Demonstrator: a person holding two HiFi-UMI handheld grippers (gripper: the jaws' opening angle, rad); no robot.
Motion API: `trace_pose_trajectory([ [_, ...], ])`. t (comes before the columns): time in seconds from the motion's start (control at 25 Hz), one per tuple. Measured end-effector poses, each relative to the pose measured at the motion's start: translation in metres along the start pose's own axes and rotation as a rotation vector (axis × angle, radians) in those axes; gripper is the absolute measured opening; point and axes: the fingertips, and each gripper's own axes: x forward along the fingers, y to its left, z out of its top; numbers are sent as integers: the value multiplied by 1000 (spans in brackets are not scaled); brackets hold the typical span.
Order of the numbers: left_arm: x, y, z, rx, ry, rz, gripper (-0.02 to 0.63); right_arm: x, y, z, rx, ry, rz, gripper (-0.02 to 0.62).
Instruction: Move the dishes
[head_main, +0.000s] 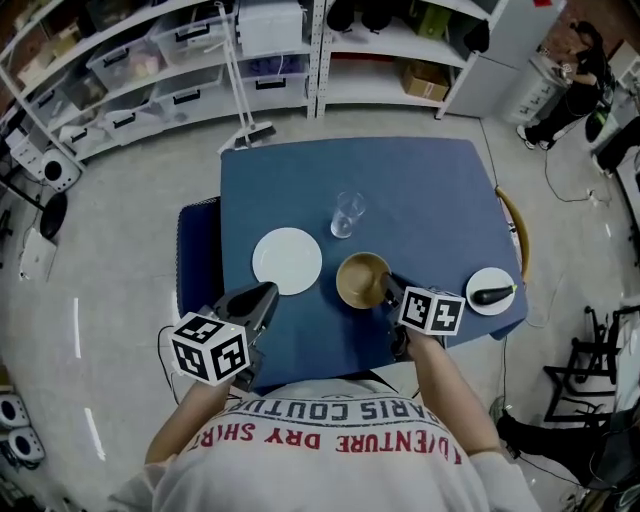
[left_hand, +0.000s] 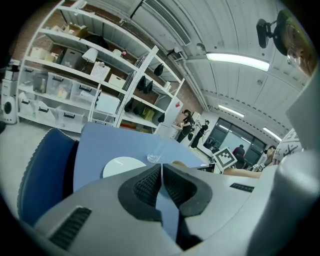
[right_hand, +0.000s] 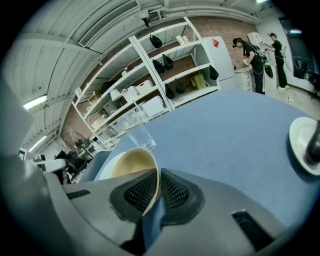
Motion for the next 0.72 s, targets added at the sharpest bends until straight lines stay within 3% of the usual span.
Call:
trace_pose_trajectory([
  [0.32, 6, -2, 1, 13, 14, -2, 35, 3, -7, 4, 31, -33, 0, 42],
  [0.52, 2, -1, -4, 9, 22, -2, 35, 0, -4, 9, 25, -59, 18, 148],
  [0.6, -2, -4, -4, 11, 23, -3, 35, -7, 2, 14, -22, -79, 35, 181],
  [0.72, -8, -6, -5, 14, 17, -2, 35, -19, 16, 25, -183, -129, 45, 213],
])
